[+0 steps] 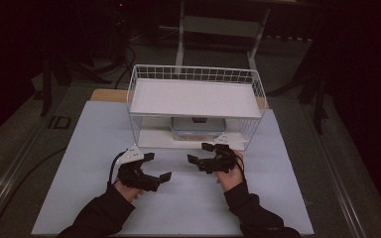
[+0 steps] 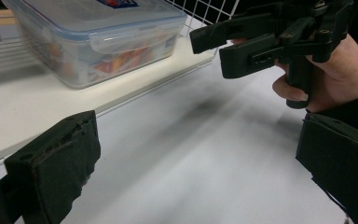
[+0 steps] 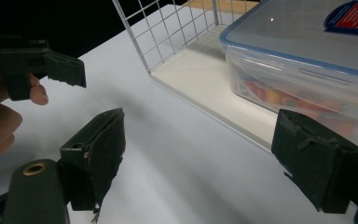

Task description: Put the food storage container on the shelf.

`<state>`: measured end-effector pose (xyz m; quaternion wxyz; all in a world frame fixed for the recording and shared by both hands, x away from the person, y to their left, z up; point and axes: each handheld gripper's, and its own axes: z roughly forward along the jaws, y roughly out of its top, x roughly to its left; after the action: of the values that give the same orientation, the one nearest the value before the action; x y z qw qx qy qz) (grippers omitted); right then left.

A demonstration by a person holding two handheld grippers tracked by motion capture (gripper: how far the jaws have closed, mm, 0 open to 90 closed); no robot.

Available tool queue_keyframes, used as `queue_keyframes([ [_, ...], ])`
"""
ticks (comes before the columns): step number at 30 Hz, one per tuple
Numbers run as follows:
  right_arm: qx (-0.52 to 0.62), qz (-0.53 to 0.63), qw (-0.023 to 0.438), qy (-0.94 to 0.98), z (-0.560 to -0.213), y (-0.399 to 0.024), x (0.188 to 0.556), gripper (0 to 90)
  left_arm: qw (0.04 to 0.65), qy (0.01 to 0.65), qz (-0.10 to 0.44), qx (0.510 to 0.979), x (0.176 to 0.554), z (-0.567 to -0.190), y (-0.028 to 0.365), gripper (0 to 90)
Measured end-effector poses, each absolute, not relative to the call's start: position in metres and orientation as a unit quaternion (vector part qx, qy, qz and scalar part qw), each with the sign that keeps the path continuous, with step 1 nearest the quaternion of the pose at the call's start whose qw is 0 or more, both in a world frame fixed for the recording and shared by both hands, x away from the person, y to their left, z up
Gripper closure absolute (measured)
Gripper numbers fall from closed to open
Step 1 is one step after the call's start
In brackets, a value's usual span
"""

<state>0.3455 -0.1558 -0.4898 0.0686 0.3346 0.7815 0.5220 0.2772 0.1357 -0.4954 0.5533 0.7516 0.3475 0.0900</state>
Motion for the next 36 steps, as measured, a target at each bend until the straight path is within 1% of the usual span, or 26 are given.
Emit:
queue_keyframes([
  [10,0.304,0.526,0.099,0.788,-0.484,-0.171,0.322,17.1,0.559,0.329,0.098,0.755,0.265,-0.485,0.142,0.0],
  [17,0.303,0.532,0.094,0.785,-0.481,-0.188,0.308,16.7,0.553,0.322,0.095,0.763,0.258,-0.483,0.146,0.0],
  [23,0.305,0.532,0.103,0.783,-0.479,-0.208,0.293,17.0,0.551,0.324,0.099,0.762,0.250,-0.483,0.155,0.0],
  [26,0.311,0.533,0.105,0.780,-0.481,-0.219,0.286,18.9,0.552,0.328,0.107,0.759,0.246,-0.482,0.162,0.0],
  [34,0.317,0.525,0.105,0.783,-0.488,-0.240,0.271,19.0,0.551,0.338,0.108,0.756,0.239,-0.484,0.175,0.0],
  [36,0.321,0.535,0.106,0.775,-0.488,-0.245,0.268,20.1,0.549,0.339,0.108,0.756,0.236,-0.484,0.178,0.0],
])
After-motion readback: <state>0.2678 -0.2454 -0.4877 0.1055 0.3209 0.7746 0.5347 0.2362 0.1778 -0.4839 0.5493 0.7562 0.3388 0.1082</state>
